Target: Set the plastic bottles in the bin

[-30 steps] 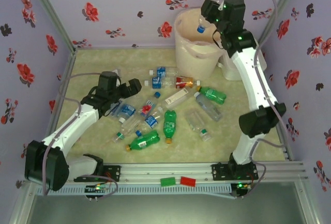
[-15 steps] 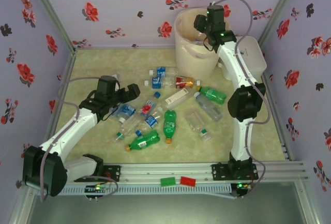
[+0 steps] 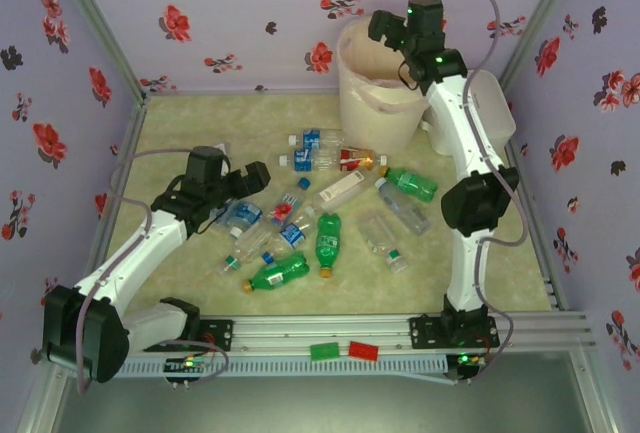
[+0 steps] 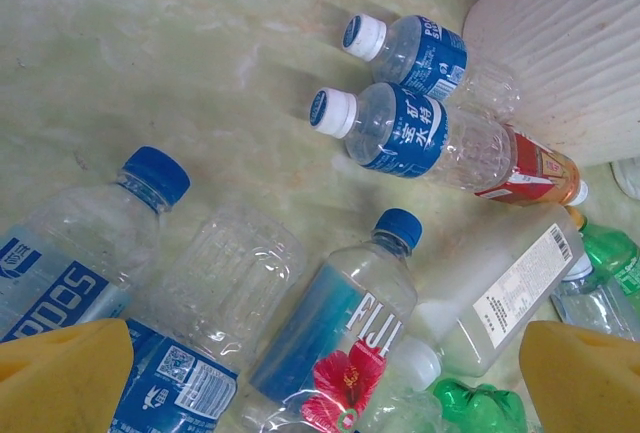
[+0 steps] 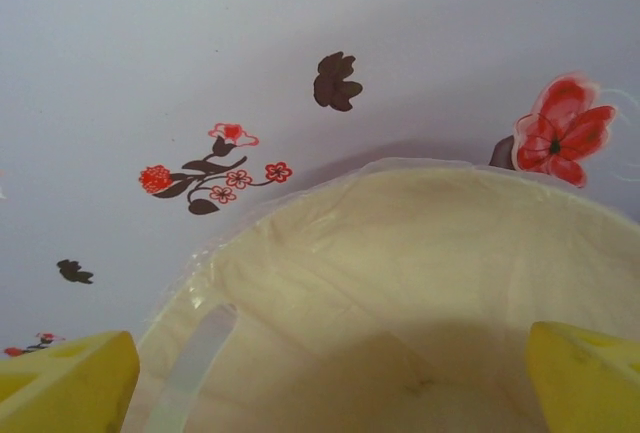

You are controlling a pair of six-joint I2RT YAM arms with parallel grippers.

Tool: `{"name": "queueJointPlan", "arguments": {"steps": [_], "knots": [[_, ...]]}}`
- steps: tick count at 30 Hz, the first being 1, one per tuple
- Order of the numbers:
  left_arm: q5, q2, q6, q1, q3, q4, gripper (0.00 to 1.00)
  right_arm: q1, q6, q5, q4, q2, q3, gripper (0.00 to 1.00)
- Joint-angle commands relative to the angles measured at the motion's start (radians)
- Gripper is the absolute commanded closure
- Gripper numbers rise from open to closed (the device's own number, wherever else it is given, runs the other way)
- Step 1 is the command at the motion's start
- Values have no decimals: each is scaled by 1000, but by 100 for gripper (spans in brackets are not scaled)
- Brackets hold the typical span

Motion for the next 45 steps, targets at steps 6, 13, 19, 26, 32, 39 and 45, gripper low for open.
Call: {"name": "queueJointPlan", "arguments": {"steps": [6, 13, 19, 26, 32, 39, 45], "knots": [[-29, 3, 73, 107, 48, -103, 0, 34, 12, 17, -151, -289, -203, 0], [-28, 81, 130, 232, 115, -311, 0, 106, 70, 91, -126, -554, -572, 0], [-27, 164, 201, 280, 149, -402, 0, 200, 128, 200, -122, -745, -839, 0], [12, 244, 314, 281, 136, -372, 0, 290, 335, 229, -104, -849, -1088, 0], [30, 297, 367, 281, 142, -366, 2, 316, 394, 182, -83, -807, -1184, 0], [62, 360, 384, 281, 143, -347, 4, 318, 397, 150, -32, -704, -1226, 0], [72, 403, 367, 281, 135, -310, 6, 313, 405, 110, 87, -676, -1333, 0]]}}
